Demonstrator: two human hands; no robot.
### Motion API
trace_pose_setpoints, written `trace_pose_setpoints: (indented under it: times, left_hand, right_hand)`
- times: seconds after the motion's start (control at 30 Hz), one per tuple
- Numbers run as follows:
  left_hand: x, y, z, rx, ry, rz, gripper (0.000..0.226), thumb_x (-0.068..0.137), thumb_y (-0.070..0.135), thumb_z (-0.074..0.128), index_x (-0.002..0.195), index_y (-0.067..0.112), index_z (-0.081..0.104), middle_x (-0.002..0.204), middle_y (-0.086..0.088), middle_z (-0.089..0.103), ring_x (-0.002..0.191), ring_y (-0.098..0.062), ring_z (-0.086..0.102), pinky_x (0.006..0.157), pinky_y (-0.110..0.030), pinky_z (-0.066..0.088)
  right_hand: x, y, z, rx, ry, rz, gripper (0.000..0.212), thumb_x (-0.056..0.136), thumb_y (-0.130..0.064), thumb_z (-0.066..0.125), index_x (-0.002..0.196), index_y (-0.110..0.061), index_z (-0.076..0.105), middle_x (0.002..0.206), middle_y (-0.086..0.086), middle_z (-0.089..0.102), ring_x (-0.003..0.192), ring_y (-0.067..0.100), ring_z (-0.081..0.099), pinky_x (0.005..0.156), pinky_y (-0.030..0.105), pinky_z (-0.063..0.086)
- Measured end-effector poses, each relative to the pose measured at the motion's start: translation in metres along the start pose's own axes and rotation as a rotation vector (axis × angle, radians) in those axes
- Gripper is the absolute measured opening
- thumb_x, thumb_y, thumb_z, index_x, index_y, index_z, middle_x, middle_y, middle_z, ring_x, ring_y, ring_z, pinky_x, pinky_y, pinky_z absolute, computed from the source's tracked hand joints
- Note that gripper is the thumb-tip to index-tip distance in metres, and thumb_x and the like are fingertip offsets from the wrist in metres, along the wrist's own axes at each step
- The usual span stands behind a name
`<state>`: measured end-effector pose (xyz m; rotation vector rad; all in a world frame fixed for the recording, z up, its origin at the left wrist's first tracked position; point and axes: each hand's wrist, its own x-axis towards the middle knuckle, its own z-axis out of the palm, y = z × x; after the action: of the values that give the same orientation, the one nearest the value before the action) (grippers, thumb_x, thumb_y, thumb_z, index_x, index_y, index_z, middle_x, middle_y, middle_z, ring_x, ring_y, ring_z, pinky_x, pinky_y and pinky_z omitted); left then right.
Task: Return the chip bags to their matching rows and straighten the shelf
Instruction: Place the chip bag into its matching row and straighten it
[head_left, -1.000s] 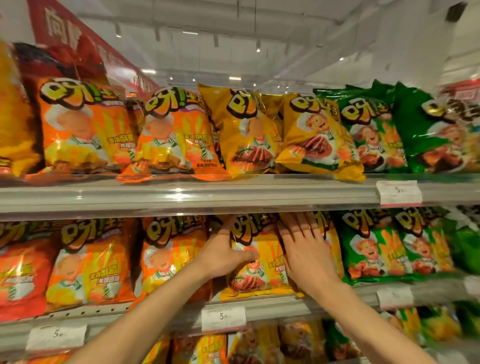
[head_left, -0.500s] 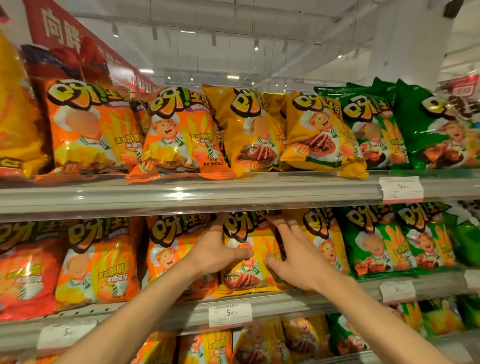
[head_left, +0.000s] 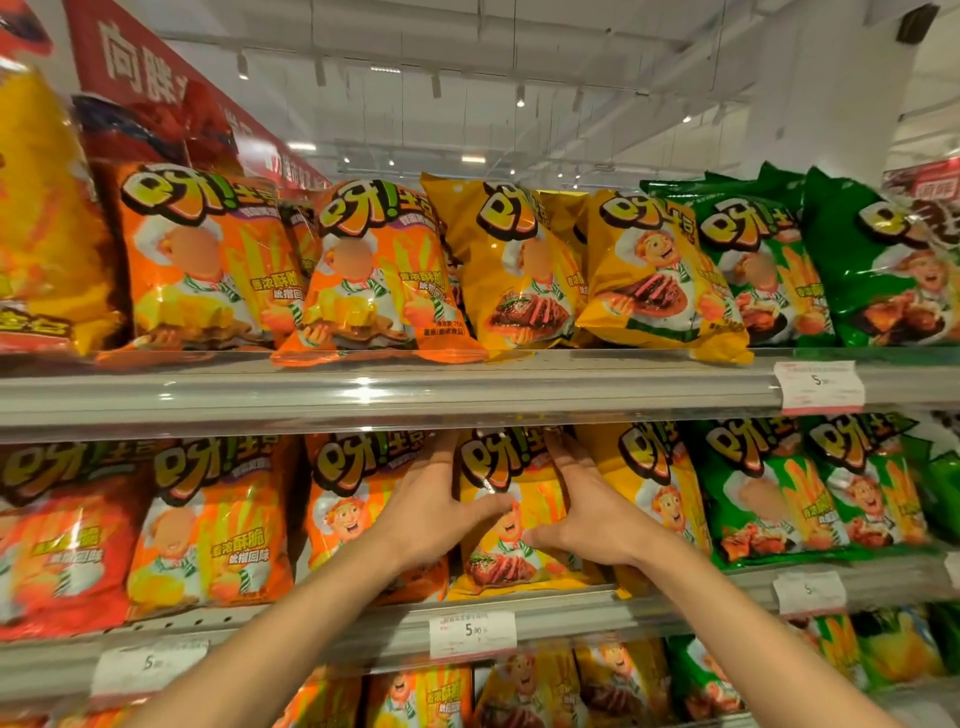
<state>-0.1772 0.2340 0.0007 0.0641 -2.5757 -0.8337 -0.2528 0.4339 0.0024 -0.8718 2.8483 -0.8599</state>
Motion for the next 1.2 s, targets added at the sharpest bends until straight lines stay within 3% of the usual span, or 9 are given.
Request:
trace_pose_setpoints:
  times: [0.17, 0.27, 0.37, 0.6, 0.7, 0.8, 0.93, 1.07, 1.2]
  left_hand:
    - [-0.024, -0.030, -0.014, 0.453, 0.395, 0.267, 0.037, 0.095, 0.038, 0.057, 0.124, 0.015, 0.059, 0.095, -0.012, 0.066, 0.088, -0.034, 0.065, 0.071, -0.039, 0.053]
    - [-0.032, -0.049, -0.017, 0.607, 0.342, 0.258, 0.045, 0.097, 0.046, 0.043, 0.130, 0.020, 0.060, 0.123, -0.014, 0.064, 0.114, -0.036, 0.060, 0.096, -0.049, 0.047]
    - [-0.037, -0.066, -0.016, 0.633, 0.183, 0.167, 0.058, 0.101, 0.059, 0.022, 0.148, 0.032, 0.042, 0.156, -0.006, 0.039, 0.147, -0.027, 0.029, 0.119, -0.050, 0.020]
    - [-0.035, -0.083, -0.020, 0.619, 0.140, 0.172, 0.065, 0.100, 0.066, 0.010, 0.155, 0.036, 0.027, 0.162, -0.006, 0.027, 0.152, -0.024, 0.017, 0.123, -0.048, 0.010]
    - [-0.037, -0.084, -0.023, 0.606, 0.156, 0.181, 0.064, 0.100, 0.064, 0.013, 0.155, 0.035, 0.026, 0.162, -0.005, 0.027, 0.151, -0.023, 0.018, 0.122, -0.046, 0.009]
    - [-0.040, -0.074, -0.022, 0.551, 0.219, 0.187, 0.061, 0.101, 0.059, 0.022, 0.150, 0.026, 0.040, 0.151, -0.008, 0.042, 0.141, -0.027, 0.035, 0.116, -0.046, 0.024]
    - [-0.040, -0.039, -0.007, 0.347, 0.342, 0.245, 0.048, 0.098, 0.048, 0.041, 0.131, 0.016, 0.056, 0.118, -0.010, 0.058, 0.113, -0.030, 0.052, 0.093, -0.042, 0.044]
    - [-0.031, 0.015, 0.026, 0.115, 0.323, 0.307, 0.037, 0.097, 0.038, 0.055, 0.130, 0.022, 0.052, 0.117, -0.002, 0.050, 0.102, -0.023, 0.057, 0.085, -0.037, 0.049]
    - [-0.021, 0.068, 0.069, 0.013, 0.221, 0.276, 0.051, 0.095, 0.053, 0.047, 0.142, 0.040, 0.032, 0.129, 0.005, 0.042, 0.105, -0.018, 0.059, 0.085, -0.035, 0.051]
  right_hand:
    - [-0.004, -0.004, 0.017, -0.213, 0.111, -0.041, 0.091, 0.089, -0.060, 0.052, 0.156, -0.023, 0.004, 0.162, 0.017, 0.003, 0.150, 0.030, 0.006, 0.119, 0.037, 0.014]
    - [-0.005, -0.011, 0.035, -0.417, 0.272, -0.139, 0.079, 0.094, -0.071, 0.018, 0.155, -0.021, 0.016, 0.158, 0.019, 0.020, 0.147, 0.033, 0.013, 0.120, 0.047, 0.006]
    - [-0.001, -0.016, 0.056, -0.459, 0.314, -0.207, 0.076, 0.095, -0.070, 0.004, 0.155, -0.025, 0.015, 0.162, 0.011, 0.017, 0.150, 0.028, 0.004, 0.121, 0.050, -0.004]
    - [0.003, -0.034, 0.082, -0.516, 0.412, -0.122, 0.070, 0.100, -0.060, 0.014, 0.153, -0.018, 0.031, 0.158, 0.014, 0.029, 0.148, 0.035, 0.015, 0.119, 0.059, 0.008]
    - [0.003, -0.038, 0.085, -0.501, 0.418, -0.124, 0.070, 0.100, -0.062, 0.012, 0.153, -0.019, 0.028, 0.159, 0.013, 0.027, 0.149, 0.033, 0.011, 0.120, 0.057, 0.001]
    - [0.000, -0.034, 0.075, -0.386, 0.442, -0.194, 0.065, 0.100, -0.062, 0.014, 0.152, -0.023, 0.025, 0.157, 0.008, 0.028, 0.148, 0.027, 0.011, 0.121, 0.049, -0.002]
    - [-0.014, -0.019, 0.042, -0.293, 0.586, -0.297, 0.049, 0.102, -0.049, 0.032, 0.138, -0.017, 0.043, 0.131, 0.011, 0.049, 0.126, 0.031, 0.039, 0.108, 0.045, 0.031]
    - [-0.024, 0.014, -0.004, -0.303, 0.710, -0.239, 0.047, 0.099, -0.040, 0.037, 0.123, -0.005, 0.056, 0.114, 0.020, 0.057, 0.108, 0.038, 0.049, 0.093, 0.050, 0.041]
    - [-0.031, 0.064, -0.042, -0.301, 0.690, -0.176, 0.042, 0.097, -0.030, 0.048, 0.125, -0.001, 0.055, 0.118, 0.025, 0.055, 0.112, 0.042, 0.048, 0.097, 0.053, 0.039]
